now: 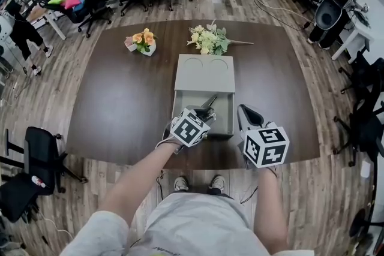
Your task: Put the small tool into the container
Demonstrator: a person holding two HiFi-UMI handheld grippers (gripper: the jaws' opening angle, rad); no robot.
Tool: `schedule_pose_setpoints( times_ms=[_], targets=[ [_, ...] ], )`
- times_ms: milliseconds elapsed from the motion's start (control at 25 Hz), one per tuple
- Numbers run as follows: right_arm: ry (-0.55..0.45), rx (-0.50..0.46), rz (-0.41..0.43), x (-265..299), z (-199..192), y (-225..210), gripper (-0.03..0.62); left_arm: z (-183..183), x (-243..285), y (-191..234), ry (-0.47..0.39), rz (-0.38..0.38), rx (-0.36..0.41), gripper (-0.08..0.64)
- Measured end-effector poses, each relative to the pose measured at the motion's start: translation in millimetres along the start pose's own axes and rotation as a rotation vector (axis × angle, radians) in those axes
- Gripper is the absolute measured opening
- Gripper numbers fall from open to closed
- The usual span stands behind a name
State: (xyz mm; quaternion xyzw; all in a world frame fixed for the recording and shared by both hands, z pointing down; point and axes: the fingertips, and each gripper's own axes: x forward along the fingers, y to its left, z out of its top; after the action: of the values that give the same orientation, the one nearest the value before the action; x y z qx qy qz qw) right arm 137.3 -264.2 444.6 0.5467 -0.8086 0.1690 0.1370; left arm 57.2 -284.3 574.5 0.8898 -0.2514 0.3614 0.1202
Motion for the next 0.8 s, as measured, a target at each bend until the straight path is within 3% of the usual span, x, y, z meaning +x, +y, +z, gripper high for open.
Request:
schedule_pose_setpoints(
  times_ms=[360, 800],
  targets=[
    [-0.003, -0.001, 0.002, 1, 3, 0, 0.004, 3, -2, 0, -0.018, -0.004, -0.029, 0.126],
    [-0.001, 0.000, 0.003, 4, 4, -1, 0.004, 22, -18, -2, -0.119, -0.023, -0.101, 0.124]
  ],
)
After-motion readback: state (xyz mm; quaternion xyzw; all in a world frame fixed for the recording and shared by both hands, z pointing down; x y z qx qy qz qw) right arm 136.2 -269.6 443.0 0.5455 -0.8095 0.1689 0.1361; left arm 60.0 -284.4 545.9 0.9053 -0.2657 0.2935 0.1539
